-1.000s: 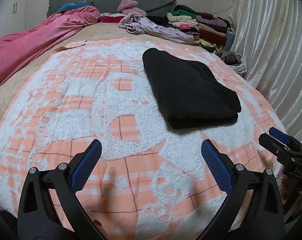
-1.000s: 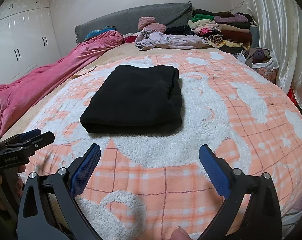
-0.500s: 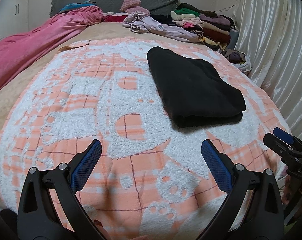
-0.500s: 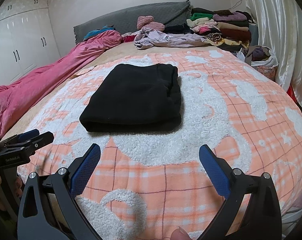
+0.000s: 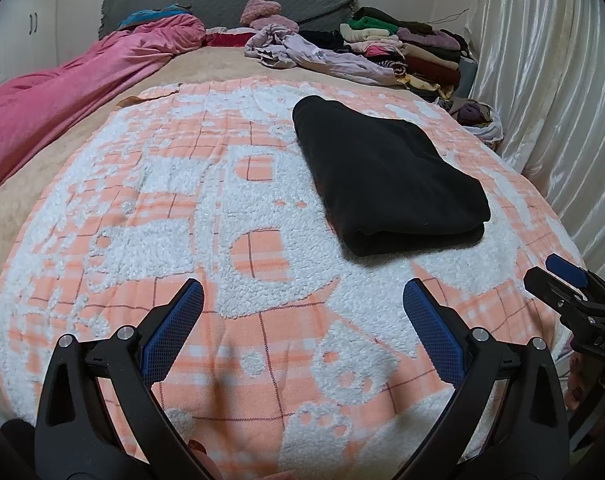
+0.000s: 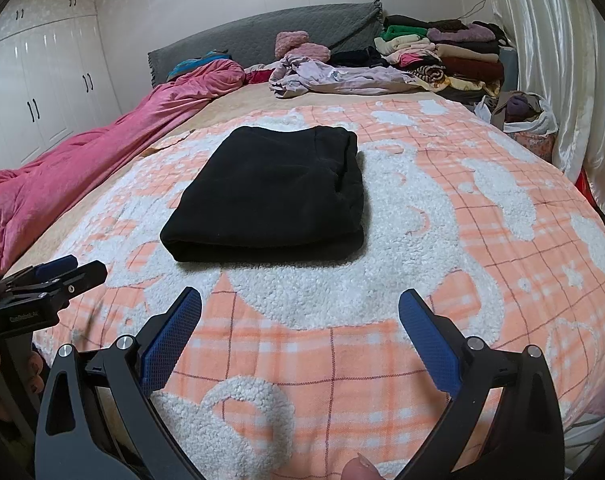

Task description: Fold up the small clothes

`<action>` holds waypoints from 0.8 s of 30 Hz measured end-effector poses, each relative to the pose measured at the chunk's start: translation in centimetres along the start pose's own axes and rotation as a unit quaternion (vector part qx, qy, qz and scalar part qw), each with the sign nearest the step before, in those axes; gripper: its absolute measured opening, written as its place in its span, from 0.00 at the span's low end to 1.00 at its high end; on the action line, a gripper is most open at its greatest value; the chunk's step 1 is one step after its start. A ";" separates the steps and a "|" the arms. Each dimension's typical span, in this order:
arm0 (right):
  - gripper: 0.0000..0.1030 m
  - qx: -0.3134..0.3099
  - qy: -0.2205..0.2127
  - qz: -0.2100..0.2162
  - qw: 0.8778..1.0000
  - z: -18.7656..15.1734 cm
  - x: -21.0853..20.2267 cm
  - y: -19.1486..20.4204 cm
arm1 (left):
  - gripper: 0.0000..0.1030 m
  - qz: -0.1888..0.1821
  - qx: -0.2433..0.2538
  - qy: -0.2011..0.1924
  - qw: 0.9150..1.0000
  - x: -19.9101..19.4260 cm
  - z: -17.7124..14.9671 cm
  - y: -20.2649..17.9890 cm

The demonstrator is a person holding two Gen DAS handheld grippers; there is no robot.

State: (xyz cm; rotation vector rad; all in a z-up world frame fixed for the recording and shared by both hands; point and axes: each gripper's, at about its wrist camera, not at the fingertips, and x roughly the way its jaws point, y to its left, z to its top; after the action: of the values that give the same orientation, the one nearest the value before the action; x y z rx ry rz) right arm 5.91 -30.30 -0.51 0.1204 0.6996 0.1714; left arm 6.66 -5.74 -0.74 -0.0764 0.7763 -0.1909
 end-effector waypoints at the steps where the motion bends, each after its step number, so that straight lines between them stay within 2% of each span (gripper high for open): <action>1: 0.96 0.000 0.000 0.001 1.000 0.0 0.0 0.0 | 0.91 -0.001 -0.001 0.000 1.000 0.0 0.0 0.0; 24: 0.96 -0.001 0.001 0.000 1.000 0.0 0.1 0.1 | 0.91 0.000 0.000 0.005 1.000 -0.2 -0.2 0.1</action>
State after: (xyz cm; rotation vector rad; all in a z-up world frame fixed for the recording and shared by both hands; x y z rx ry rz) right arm 5.92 -30.21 -0.56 0.1188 0.7024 0.1715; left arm 6.36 -5.56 -0.79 -0.0757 0.7866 -0.1902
